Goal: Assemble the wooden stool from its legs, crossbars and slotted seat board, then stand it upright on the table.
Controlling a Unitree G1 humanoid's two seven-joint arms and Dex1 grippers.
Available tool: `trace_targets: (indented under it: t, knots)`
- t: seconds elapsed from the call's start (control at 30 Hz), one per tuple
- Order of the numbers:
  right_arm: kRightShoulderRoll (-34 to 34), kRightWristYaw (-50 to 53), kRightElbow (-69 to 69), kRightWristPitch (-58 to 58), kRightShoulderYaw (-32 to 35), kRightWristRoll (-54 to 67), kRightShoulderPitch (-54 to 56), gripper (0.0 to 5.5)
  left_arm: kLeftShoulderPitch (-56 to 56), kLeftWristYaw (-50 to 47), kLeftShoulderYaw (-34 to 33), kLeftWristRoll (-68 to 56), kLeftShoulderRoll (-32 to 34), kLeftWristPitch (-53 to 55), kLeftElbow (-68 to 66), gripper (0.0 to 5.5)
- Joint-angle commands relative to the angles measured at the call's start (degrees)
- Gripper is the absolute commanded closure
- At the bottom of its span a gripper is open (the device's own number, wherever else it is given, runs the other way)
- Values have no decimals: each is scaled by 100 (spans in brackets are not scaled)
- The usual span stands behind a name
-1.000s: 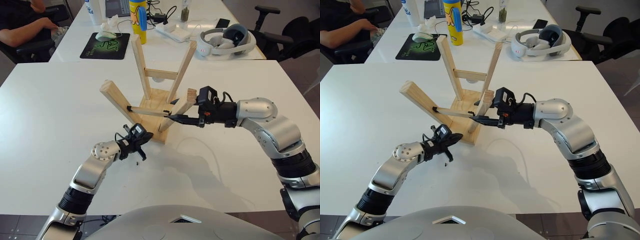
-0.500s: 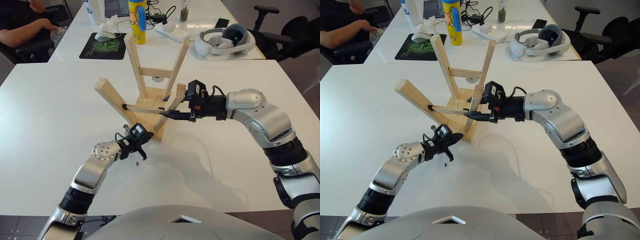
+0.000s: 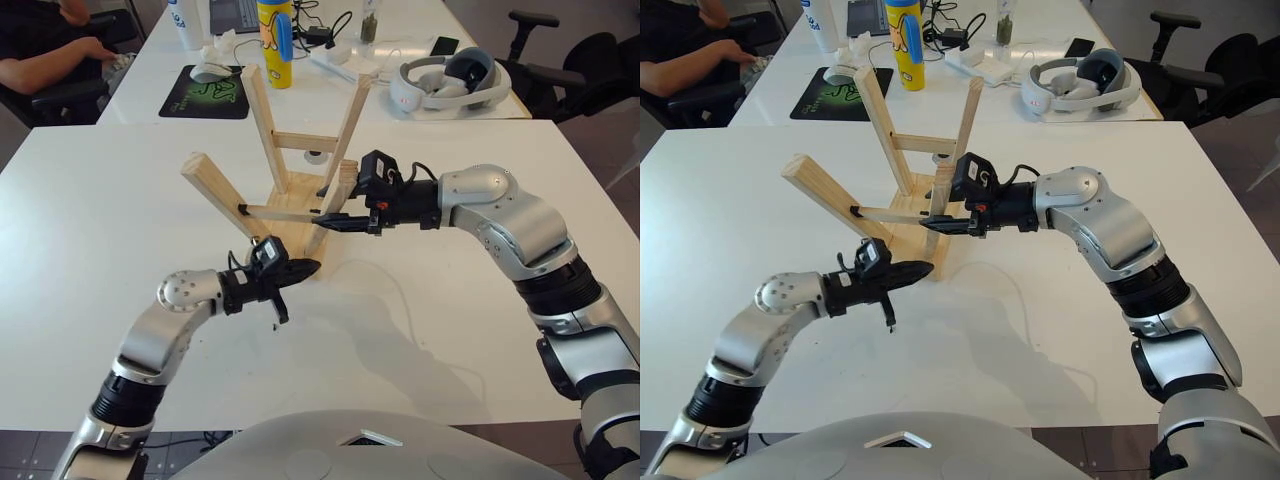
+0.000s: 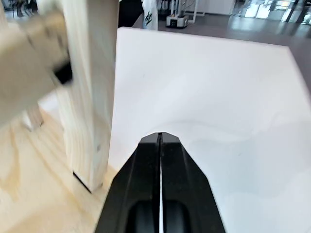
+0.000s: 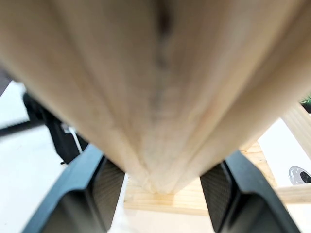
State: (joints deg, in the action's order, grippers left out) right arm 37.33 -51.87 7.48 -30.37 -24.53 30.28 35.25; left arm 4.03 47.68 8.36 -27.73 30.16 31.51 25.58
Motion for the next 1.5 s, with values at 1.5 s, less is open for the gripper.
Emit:
trace_targets:
  t: [1.5]
  knots:
    - [475, 325, -283, -1265, -609, -595, -1417, 344, -656, -3311, -2096, 1171, 421, -1634, -1, 550]
